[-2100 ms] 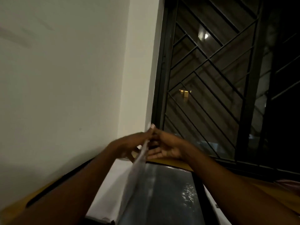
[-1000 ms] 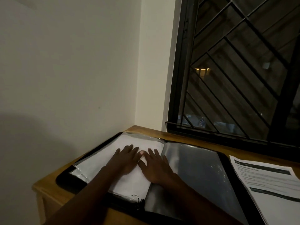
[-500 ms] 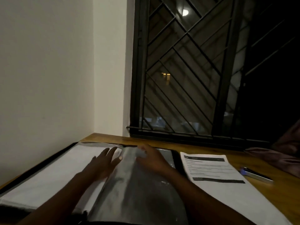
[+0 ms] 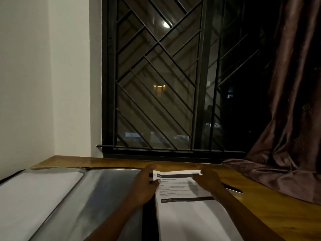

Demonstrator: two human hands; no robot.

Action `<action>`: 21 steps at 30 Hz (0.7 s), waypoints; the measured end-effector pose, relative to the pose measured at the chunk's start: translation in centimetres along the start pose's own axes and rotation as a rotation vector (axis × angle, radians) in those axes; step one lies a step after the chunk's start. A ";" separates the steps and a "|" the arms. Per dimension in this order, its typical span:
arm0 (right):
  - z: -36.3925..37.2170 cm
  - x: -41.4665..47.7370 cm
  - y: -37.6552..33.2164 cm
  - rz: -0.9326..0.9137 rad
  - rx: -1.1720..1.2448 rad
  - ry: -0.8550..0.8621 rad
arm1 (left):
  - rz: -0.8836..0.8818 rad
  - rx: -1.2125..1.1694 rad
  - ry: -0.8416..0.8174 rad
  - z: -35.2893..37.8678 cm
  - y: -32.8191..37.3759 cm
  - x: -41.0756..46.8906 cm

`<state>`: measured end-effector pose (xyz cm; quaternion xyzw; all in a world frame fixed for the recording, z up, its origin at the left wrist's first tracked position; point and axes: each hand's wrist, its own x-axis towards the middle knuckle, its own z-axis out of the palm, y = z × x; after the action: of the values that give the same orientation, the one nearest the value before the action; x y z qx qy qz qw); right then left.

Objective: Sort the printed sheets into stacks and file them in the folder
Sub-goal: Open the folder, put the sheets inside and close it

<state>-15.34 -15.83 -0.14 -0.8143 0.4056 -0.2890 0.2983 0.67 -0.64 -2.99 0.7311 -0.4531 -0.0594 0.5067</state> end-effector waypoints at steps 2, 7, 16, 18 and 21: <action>-0.6 0.5 1.6 0.023 -0.080 -0.006 | -0.027 -0.035 0.026 1.4 -0.1 0.5; -0.9 3.1 2.7 0.104 -0.198 -0.089 | -0.039 -0.018 0.093 3.9 -0.9 0.9; -0.5 6.5 3.1 0.191 -0.075 -0.148 | 0.014 0.178 -0.024 4.3 -2.2 1.2; -0.7 6.7 3.1 0.259 0.052 -0.116 | 0.038 0.207 -0.049 4.4 -2.2 1.4; -1.4 6.1 2.8 0.340 0.154 -0.134 | 0.044 0.230 -0.068 4.5 -2.2 1.3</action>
<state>-14.60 -22.66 0.16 -0.7260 0.4933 -0.2098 0.4307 0.27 -4.48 -6.37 0.7719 -0.4897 -0.0204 0.4049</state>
